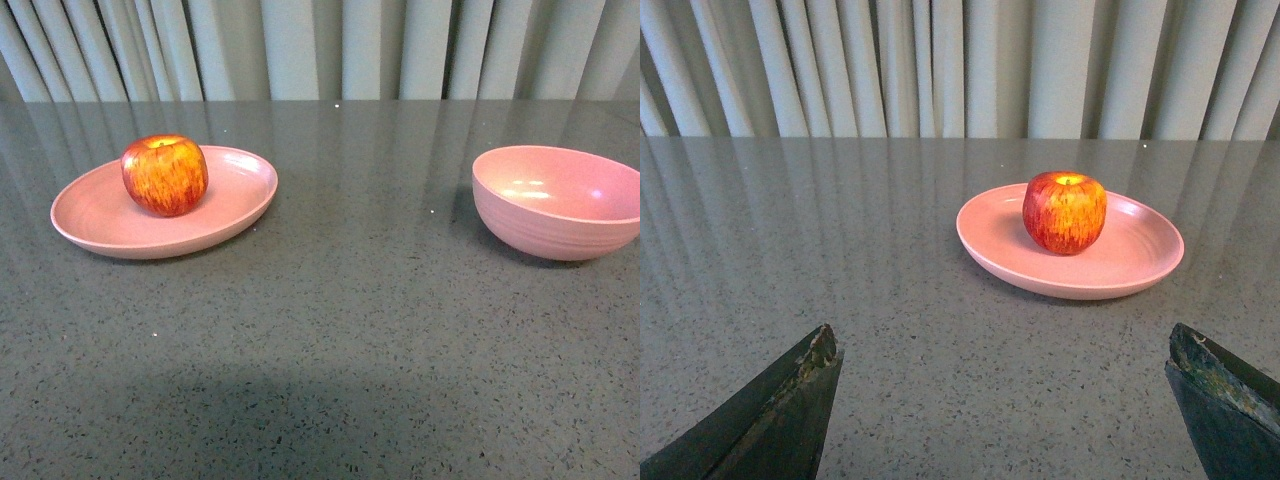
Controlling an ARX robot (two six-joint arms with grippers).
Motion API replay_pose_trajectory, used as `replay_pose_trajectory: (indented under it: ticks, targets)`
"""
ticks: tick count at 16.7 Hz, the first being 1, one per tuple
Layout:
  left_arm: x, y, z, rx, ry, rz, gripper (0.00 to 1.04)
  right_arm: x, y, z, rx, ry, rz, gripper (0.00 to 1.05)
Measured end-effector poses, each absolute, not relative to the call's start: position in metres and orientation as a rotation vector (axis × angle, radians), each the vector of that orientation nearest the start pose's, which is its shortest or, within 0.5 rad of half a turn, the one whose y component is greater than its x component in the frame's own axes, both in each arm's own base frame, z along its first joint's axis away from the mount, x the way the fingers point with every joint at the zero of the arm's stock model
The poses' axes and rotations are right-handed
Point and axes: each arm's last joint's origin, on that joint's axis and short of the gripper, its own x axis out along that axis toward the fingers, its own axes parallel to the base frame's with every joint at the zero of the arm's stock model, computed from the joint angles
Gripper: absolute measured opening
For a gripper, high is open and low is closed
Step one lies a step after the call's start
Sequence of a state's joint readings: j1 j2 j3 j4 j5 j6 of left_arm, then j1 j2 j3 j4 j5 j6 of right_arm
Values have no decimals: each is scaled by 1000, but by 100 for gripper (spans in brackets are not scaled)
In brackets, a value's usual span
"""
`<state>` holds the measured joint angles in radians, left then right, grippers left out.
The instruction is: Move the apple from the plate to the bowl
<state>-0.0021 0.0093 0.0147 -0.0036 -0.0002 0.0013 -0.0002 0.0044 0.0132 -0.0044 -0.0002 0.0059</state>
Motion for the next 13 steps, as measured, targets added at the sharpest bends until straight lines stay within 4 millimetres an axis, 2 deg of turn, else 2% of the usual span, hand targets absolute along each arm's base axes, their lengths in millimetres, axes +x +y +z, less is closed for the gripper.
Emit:
replay_pose_trajectory:
  ticks: [13]
  targets:
    - [97,0,167,1,-2,-2,98,97,0,167,6,-4,0,98]
